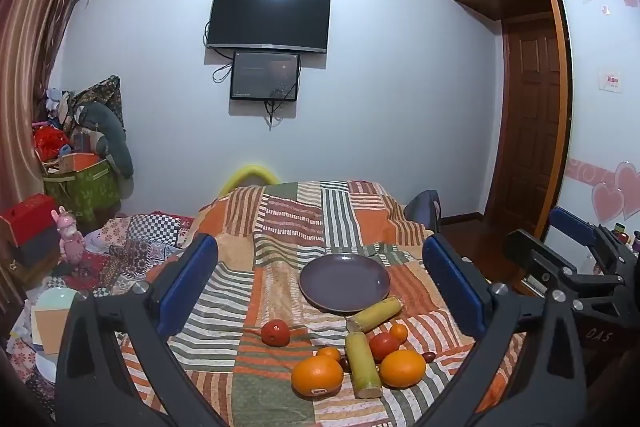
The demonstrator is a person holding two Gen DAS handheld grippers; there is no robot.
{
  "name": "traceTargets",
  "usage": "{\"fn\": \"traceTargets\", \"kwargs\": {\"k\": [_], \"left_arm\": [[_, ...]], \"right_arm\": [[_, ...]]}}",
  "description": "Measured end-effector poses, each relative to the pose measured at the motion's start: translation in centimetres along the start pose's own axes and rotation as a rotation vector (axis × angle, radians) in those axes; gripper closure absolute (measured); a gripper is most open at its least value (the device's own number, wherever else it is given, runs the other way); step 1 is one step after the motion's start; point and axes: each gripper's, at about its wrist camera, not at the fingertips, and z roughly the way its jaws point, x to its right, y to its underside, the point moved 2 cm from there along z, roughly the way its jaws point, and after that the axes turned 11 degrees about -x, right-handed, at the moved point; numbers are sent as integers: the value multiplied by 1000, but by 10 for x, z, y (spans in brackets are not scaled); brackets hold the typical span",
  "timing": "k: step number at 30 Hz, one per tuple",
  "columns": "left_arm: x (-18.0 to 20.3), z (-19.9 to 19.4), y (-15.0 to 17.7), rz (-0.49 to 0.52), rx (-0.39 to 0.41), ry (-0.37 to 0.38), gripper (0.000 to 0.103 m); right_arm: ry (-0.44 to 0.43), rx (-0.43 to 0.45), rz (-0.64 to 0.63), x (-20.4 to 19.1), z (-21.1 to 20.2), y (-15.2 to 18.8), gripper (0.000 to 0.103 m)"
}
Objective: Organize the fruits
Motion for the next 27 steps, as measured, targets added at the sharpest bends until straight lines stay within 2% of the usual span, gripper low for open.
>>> {"fn": "traceTargets", "kwargs": {"k": [14, 27], "left_arm": [[0, 7, 3, -4, -5, -12, 0], [6, 5, 2, 13, -4, -5, 0]], "right_arm": [[1, 2, 6, -3, -2, -9, 0], [-6, -2, 16, 1, -1, -1, 0]]}}
